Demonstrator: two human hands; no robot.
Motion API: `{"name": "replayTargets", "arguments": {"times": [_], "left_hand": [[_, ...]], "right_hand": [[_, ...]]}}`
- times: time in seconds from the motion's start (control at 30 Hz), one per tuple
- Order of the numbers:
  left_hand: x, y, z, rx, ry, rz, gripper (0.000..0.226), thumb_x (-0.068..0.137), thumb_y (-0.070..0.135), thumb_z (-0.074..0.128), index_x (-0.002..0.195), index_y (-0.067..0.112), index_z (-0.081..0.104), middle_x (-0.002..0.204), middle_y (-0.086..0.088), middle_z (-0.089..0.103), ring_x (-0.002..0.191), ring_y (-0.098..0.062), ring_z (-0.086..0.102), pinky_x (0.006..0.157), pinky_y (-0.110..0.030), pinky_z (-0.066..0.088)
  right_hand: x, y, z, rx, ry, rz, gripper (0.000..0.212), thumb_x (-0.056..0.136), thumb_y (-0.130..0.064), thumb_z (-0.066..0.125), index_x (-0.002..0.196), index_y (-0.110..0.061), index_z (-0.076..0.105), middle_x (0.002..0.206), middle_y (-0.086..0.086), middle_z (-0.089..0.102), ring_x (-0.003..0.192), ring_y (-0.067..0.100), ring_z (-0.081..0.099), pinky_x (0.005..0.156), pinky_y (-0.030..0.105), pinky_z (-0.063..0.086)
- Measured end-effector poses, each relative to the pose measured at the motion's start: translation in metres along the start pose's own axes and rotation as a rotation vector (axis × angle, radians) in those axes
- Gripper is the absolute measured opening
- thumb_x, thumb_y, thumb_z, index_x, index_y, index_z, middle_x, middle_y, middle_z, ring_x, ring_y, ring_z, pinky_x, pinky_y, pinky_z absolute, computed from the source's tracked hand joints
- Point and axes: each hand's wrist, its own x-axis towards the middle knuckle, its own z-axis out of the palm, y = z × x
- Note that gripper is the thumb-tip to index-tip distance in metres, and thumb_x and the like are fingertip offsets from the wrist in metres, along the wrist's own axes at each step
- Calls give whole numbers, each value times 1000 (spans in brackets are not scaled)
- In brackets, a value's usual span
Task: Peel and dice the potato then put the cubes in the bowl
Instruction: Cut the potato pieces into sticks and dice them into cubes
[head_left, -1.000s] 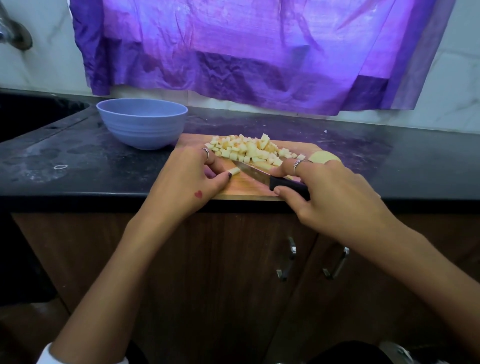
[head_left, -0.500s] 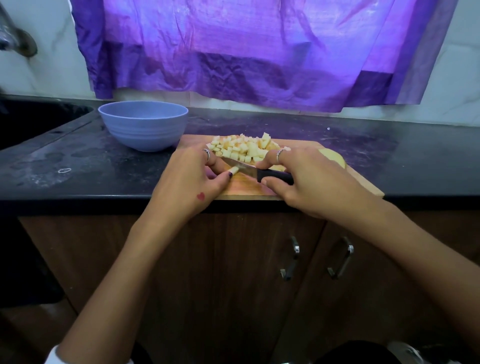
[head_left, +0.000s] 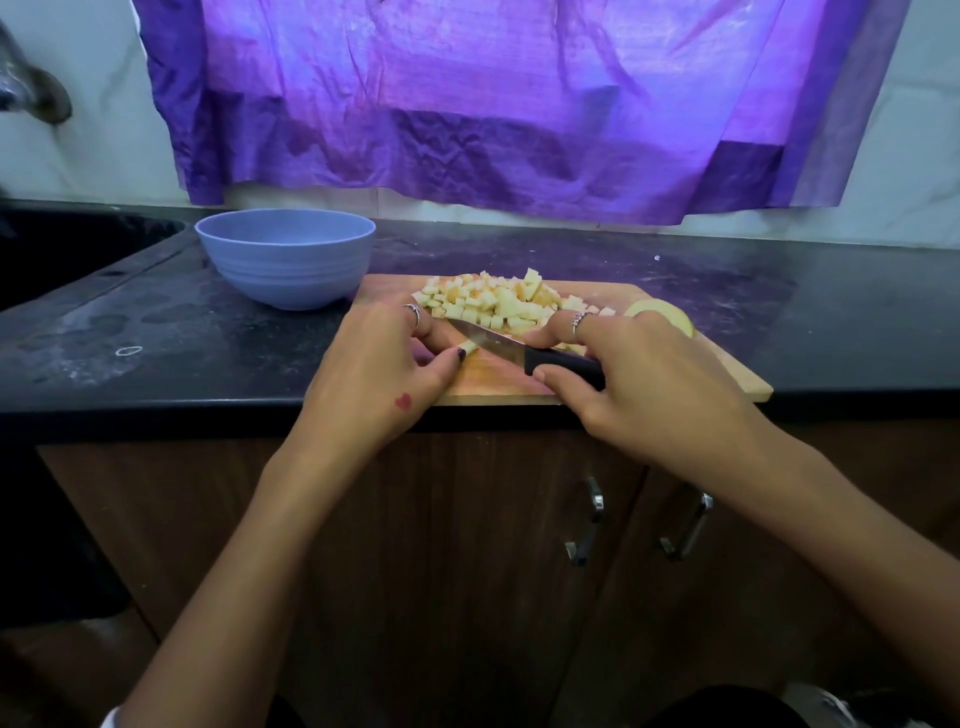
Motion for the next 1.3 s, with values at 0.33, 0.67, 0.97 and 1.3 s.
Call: {"name": "replayTargets", "arguments": {"times": [0.33,0.67,0.97,1.3], "left_hand": [[1,-5,3,-9,21,25,19,85,27,70,71,35,61,81,10,66,73,-4,58,64,-24,46],[3,-9,5,23,43,3,15,84,39,70,78,25,69,74,13,61,79,-10,58,73,-33,49],[3,-7,5,16,46,12,11,85,35,69,79,26,68,74,17,56,73,0,53,69,-28,43],[-1,-1,4,37,80,-13,39,85,32,71,55,38,47,62,19,49,62,1,50,53,-22,31]], "right_hand": [[17,-13,7,-73,-22,-66,29,96,-42,46,125,-37,51,105,0,63,99,22,59,63,30,36],[-13,-5,-9,-57,52,25,33,96,-44,44,128,-38,46,99,-9,56,93,15,53,57,27,28],[-7,-11,-2,37,-24,34,31,95,-43,49,126,-38,49,98,-7,57,84,11,49,57,26,34],[5,-20,5,-9,-33,15,28,96,-41,48,123,-37,51,103,-5,61,93,15,55,61,28,36]]}}
